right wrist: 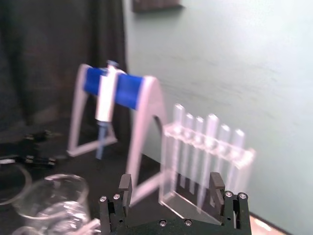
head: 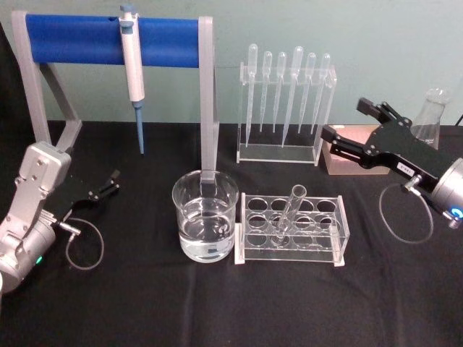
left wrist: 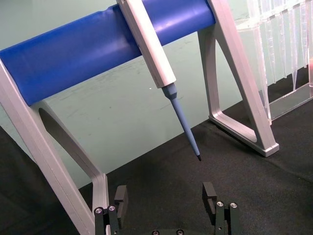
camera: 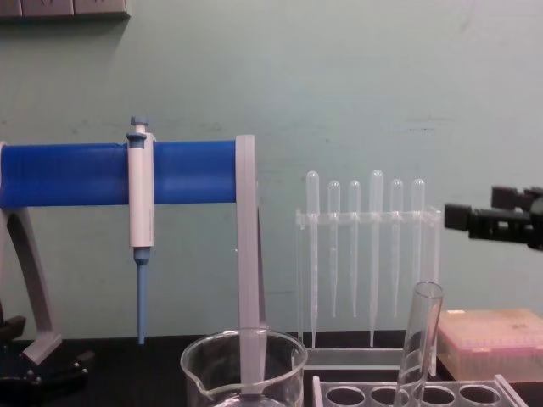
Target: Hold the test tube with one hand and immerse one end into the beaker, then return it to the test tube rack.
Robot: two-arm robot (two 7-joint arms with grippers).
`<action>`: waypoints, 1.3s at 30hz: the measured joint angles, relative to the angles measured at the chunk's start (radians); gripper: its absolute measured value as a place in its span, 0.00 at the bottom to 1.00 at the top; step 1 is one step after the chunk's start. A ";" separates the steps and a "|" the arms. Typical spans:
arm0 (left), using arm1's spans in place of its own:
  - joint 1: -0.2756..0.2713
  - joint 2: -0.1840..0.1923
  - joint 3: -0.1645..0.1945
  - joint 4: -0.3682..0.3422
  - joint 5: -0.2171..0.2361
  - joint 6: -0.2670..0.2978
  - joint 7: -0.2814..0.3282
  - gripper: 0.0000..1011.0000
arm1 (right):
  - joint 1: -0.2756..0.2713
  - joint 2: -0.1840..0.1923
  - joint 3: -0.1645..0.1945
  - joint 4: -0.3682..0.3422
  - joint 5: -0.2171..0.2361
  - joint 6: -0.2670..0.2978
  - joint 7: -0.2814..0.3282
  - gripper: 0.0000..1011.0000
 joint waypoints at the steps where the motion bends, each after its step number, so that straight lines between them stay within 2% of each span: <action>1: 0.000 0.000 0.000 0.000 0.000 0.000 0.000 0.99 | -0.010 -0.008 0.004 0.002 -0.018 0.005 -0.033 0.99; 7: 0.000 0.000 0.000 0.000 0.000 0.000 0.000 0.99 | -0.044 -0.055 0.029 0.034 -0.061 0.001 -0.133 0.99; 13: 0.000 0.000 0.000 0.000 0.000 0.000 0.000 0.99 | -0.051 -0.080 0.038 0.065 -0.104 -0.002 -0.178 0.99; 19: 0.000 0.000 0.000 0.000 0.000 0.000 0.000 0.99 | -0.048 -0.096 0.038 0.092 -0.124 0.009 -0.182 0.99; 21: 0.000 0.000 0.000 0.000 0.000 0.000 0.000 0.99 | -0.044 -0.102 0.038 0.101 -0.121 0.009 -0.165 0.99; 39: 0.000 0.000 0.000 0.000 0.000 0.000 0.000 0.99 | -0.046 -0.100 0.038 0.096 -0.123 0.010 -0.171 0.99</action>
